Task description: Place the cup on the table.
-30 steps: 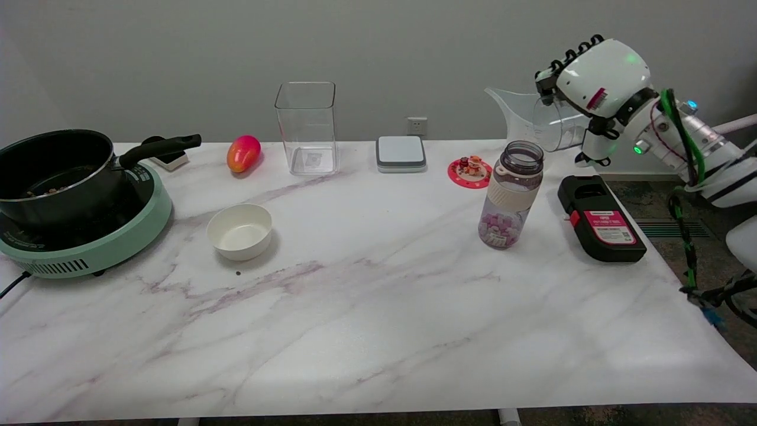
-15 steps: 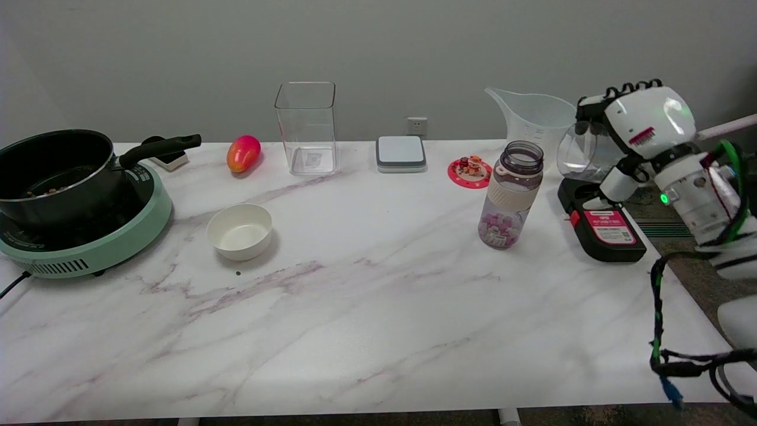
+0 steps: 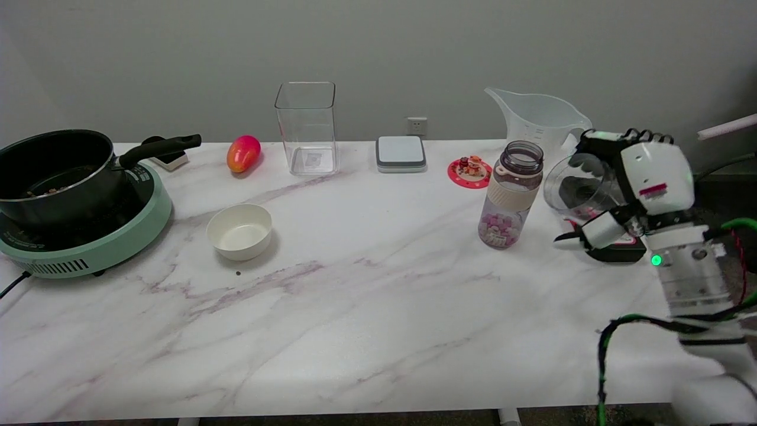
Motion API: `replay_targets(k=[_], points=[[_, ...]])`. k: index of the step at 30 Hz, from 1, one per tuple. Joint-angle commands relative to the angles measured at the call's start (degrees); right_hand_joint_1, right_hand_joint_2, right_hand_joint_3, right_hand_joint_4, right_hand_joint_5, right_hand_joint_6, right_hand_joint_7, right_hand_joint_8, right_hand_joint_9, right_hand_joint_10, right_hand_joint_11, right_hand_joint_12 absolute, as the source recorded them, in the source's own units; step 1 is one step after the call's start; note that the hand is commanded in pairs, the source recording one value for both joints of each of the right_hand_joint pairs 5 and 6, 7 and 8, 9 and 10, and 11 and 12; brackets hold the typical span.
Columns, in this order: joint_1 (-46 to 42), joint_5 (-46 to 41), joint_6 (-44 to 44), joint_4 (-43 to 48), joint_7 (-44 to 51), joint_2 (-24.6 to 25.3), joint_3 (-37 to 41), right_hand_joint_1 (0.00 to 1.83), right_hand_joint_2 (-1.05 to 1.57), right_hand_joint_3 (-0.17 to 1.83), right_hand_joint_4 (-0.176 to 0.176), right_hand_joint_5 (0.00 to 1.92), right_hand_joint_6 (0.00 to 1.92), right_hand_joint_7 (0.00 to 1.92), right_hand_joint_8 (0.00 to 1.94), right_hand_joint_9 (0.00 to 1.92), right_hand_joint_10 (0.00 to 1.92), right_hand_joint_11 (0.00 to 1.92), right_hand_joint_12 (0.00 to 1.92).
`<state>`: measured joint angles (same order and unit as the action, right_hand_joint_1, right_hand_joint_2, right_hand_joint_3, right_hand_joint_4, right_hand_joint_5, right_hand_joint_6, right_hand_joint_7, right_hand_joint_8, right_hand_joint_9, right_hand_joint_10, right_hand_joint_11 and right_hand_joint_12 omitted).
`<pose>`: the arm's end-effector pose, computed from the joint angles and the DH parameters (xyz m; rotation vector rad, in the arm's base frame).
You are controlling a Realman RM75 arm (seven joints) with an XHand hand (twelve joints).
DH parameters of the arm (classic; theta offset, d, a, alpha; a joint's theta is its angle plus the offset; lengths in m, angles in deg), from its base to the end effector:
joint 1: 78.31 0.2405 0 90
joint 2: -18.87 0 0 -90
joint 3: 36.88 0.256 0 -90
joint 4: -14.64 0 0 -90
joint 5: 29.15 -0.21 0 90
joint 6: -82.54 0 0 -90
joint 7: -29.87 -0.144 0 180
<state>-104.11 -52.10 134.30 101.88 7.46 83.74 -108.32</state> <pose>-0.2019 -0.2067 0.4366 1.4008 0.3196 0.5609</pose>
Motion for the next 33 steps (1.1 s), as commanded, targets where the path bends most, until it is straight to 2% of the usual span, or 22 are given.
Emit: replay_targets(k=[1,12,18,28,33], points=[[5.5,-35.0,30.4,-9.1,9.1,-0.3,-43.8,1.38,1.09,0.45,0.000,1.71,1.71,1.63,1.63,1.62,1.62,1.44,1.44],[6.5,-34.3,29.1,-12.0,-0.5,3.5,-50.2,1.26,1.38,0.29,0.000,1.82,1.82,1.69,1.69,1.67,1.67,1.49,1.49],[9.3,-33.2,20.8,-12.7,-10.0,4.2,-50.4,1.22,1.46,0.27,0.000,1.85,1.85,1.71,1.71,1.69,1.69,1.53,1.53],[19.2,-28.0,8.6,-16.8,-27.0,3.3,-50.0,1.16,1.56,0.26,0.000,1.90,1.90,1.73,1.73,1.70,1.70,1.55,1.55],[23.6,-24.7,6.8,-19.2,-32.3,4.4,-50.1,1.15,1.57,0.26,0.000,1.92,1.92,1.74,1.74,1.71,1.71,1.56,1.56]])
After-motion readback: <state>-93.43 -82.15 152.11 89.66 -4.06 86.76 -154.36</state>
